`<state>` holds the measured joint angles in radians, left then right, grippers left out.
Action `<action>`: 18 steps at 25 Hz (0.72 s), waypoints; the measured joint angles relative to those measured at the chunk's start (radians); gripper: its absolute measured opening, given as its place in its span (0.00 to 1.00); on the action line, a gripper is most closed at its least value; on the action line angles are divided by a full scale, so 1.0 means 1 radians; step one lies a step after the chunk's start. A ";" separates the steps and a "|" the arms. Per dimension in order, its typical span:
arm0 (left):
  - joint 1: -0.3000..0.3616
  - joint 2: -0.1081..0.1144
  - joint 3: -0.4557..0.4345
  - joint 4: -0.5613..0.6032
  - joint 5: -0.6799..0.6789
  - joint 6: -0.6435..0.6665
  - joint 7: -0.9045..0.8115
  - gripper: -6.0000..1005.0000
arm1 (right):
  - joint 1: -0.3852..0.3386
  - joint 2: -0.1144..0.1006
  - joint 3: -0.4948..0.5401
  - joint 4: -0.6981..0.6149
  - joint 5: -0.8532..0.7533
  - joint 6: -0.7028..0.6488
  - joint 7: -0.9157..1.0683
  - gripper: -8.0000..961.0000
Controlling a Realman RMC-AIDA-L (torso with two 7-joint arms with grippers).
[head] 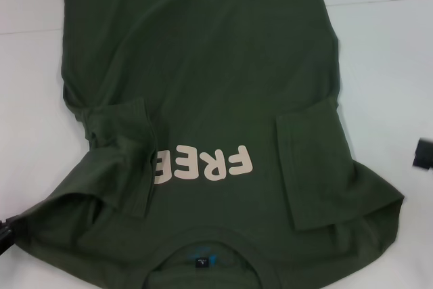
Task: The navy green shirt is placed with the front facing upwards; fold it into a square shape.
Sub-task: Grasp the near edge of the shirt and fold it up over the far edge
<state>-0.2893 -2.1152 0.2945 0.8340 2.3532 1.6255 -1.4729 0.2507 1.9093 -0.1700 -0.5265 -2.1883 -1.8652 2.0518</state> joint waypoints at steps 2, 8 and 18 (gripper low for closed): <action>-0.001 0.000 0.000 0.000 0.000 -0.001 -0.003 0.07 | 0.007 -0.003 0.011 -0.002 0.029 -0.044 -0.006 0.53; -0.008 -0.001 0.000 -0.004 -0.001 -0.006 -0.008 0.09 | 0.094 0.021 -0.012 -0.003 0.047 -0.060 -0.028 0.83; -0.008 -0.003 -0.007 -0.003 -0.020 -0.010 -0.024 0.32 | 0.248 0.052 -0.061 0.009 0.050 0.046 -0.014 0.91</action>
<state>-0.2976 -2.1185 0.2872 0.8315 2.3334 1.6158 -1.4969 0.4986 1.9617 -0.2309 -0.5176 -2.1381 -1.8192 2.0379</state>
